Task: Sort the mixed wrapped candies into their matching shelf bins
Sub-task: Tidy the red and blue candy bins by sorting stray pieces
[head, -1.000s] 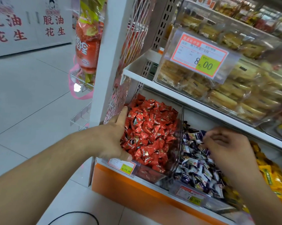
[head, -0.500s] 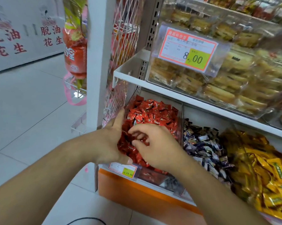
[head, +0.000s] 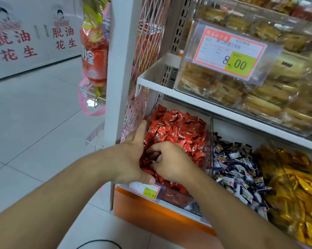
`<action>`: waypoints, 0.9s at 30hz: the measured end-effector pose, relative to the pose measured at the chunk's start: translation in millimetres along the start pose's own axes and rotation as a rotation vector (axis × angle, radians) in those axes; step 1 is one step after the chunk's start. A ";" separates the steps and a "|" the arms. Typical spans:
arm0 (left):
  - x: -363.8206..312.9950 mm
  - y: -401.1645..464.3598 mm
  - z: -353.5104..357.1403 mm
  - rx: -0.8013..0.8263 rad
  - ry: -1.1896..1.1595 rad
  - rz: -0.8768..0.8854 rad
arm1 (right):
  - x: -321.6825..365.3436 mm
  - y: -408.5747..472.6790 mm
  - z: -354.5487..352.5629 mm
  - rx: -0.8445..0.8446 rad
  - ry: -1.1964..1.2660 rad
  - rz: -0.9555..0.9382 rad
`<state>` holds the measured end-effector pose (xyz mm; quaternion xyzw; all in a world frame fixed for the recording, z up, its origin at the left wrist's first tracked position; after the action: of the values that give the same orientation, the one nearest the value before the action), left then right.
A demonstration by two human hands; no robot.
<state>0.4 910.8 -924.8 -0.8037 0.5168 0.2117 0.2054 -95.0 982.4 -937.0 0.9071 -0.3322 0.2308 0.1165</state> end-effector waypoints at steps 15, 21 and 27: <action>-1.6 -1.5 -0.5 0.020 -0.010 -0.029 | 5.8 -41.2 -72.6 -0.230 0.293 0.036; -1.9 -1.7 -0.9 0.007 -0.025 -0.019 | -27.3 -93.3 -166.1 -0.513 0.028 0.047; -3.7 -2.3 -1.8 0.016 -0.018 -0.023 | -60.1 -109.3 -176.5 -0.471 -0.336 0.104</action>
<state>1.3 913.4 -921.0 -0.8060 0.5072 0.2125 0.2191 -123.9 1161.9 -820.2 0.8623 -0.4375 -0.0006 0.2550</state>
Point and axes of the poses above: each hand's wrist, its own y-axis towards the middle knuckle, its own z-axis out of the palm, x = y × z, the point moved 10 cm from there along y, towards the middle knuckle, and after that the axes turned 13 degrees about -x, right-handed, at the moved point
